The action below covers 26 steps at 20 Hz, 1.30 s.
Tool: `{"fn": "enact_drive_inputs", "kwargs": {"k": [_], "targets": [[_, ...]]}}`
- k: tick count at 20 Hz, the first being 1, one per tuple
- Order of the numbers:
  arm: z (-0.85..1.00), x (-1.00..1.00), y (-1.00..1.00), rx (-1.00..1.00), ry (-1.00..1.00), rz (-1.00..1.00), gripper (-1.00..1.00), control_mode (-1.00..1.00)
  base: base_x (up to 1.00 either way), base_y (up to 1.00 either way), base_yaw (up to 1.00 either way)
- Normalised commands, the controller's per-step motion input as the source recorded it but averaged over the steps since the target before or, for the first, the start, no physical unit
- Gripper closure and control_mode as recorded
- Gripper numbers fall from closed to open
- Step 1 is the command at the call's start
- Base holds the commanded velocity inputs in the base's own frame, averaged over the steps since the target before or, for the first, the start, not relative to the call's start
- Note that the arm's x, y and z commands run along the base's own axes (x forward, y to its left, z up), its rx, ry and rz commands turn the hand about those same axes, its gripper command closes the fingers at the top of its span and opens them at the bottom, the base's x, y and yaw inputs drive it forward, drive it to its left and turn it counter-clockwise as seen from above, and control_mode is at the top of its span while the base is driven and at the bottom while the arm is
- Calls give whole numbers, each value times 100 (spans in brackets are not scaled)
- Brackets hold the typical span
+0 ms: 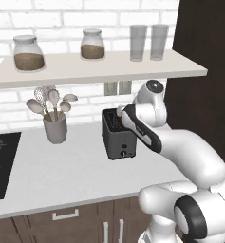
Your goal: Start the toaster. Once the lever pops up, take the bread to the plate on the dining counter.
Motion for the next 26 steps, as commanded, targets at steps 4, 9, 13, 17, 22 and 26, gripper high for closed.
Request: {"fn": "enact_drive_inputs", "kwargs": {"k": [4,9,13,17,22,26], "targets": [[-6,7,0,-2,0,1,-100,-100,0,0,0],[-12,7,0,-4,0,0,-100,-100,0,0,0],[-9,8,0,-3,0,0,-100,-100,0,0,0],[-9,11,0,-3,0,1,-100,-100,0,0,0],[-10,9,3,-2,0,1,-100,-100,0,0,0],[-10,6,5,-2,0,1,-100,-100,0,0,0]]}}
